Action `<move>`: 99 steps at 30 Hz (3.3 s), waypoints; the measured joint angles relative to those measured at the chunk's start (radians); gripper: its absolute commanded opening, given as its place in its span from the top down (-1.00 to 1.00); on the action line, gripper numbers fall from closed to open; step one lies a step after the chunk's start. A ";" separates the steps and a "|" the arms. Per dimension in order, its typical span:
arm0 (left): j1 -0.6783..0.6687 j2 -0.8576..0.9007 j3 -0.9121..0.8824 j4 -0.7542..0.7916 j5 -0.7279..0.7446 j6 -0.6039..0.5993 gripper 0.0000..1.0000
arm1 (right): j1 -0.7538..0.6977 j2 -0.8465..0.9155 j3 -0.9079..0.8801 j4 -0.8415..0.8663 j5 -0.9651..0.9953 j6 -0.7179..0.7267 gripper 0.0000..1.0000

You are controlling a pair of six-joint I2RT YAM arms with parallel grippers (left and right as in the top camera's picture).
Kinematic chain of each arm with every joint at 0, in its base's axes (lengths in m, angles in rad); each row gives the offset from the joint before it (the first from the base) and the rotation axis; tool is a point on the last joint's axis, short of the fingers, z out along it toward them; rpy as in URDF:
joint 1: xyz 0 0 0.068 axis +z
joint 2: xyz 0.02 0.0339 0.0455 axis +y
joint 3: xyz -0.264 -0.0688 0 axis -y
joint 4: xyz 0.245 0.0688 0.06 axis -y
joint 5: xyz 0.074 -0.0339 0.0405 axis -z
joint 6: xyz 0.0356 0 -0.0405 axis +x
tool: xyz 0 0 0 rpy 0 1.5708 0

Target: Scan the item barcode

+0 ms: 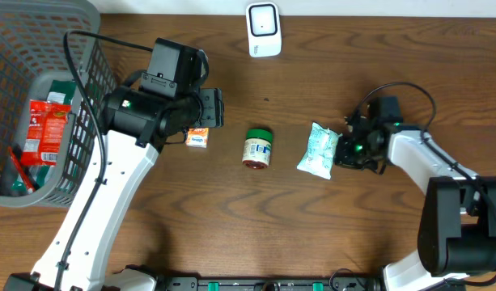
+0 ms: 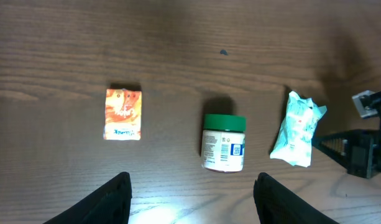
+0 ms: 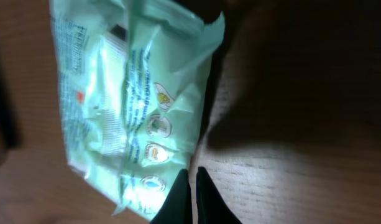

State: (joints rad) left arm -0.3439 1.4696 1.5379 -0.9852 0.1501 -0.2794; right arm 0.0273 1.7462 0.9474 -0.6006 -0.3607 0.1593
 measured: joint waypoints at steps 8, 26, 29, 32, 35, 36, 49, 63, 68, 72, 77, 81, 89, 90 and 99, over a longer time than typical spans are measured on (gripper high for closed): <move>0.000 0.027 0.000 -0.007 -0.011 0.000 -0.27 | 0.166 -0.003 -0.074 0.175 0.031 0.112 0.98; 0.000 0.027 0.000 -0.006 -0.076 0.000 -0.28 | 0.080 -0.006 -0.044 0.197 0.167 0.027 0.97; 0.000 0.027 0.000 -0.004 -0.076 0.000 -0.27 | 0.082 -0.006 -0.043 0.268 0.188 0.020 0.98; 0.000 0.027 0.000 0.001 -0.078 0.000 -0.27 | 0.082 -0.005 -0.043 0.314 0.198 0.018 0.98; 0.000 0.027 0.000 0.004 -0.078 0.000 -0.28 | 0.085 -0.004 -0.043 0.319 0.201 0.018 0.96; 0.000 0.027 0.000 0.009 -0.078 0.000 -0.28 | 0.092 -0.003 -0.043 0.322 0.202 0.018 0.96; 0.000 0.038 0.000 0.013 -0.079 0.000 -0.27 | 0.193 0.000 -0.046 0.324 0.205 0.058 0.82; 0.000 0.040 0.000 0.008 -0.079 0.011 -0.27 | 0.205 0.000 -0.047 0.314 0.161 0.097 0.67; 0.003 0.040 0.000 -0.003 -0.079 0.037 -0.39 | 0.196 -0.010 0.000 0.168 0.151 0.092 0.40; 0.068 0.048 0.066 -0.066 -0.075 0.048 -0.43 | 0.157 -0.057 0.058 0.031 0.150 0.075 -0.04; 0.315 0.047 0.305 -0.078 -0.087 0.072 -0.55 | 0.134 -0.124 0.083 -0.044 0.151 0.055 -0.47; 0.549 0.042 0.357 0.007 -0.140 0.095 -0.69 | 0.134 -0.123 0.083 -0.061 0.150 0.036 -0.61; 0.854 0.152 0.358 0.024 -0.203 0.160 -0.84 | 0.133 -0.123 0.083 -0.056 0.151 0.030 -0.68; 0.874 0.197 0.359 0.024 -0.203 0.191 -0.85 | 0.133 -0.123 0.083 -0.056 0.151 0.030 -0.69; 0.904 0.571 0.357 0.005 -0.209 0.426 -0.93 | 0.133 -0.123 0.083 -0.056 0.159 0.012 -0.79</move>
State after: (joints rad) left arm 0.5602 2.0407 1.8954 -0.9798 -0.0589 0.1471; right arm 0.1600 1.6230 1.0302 -0.6567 -0.2016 0.1711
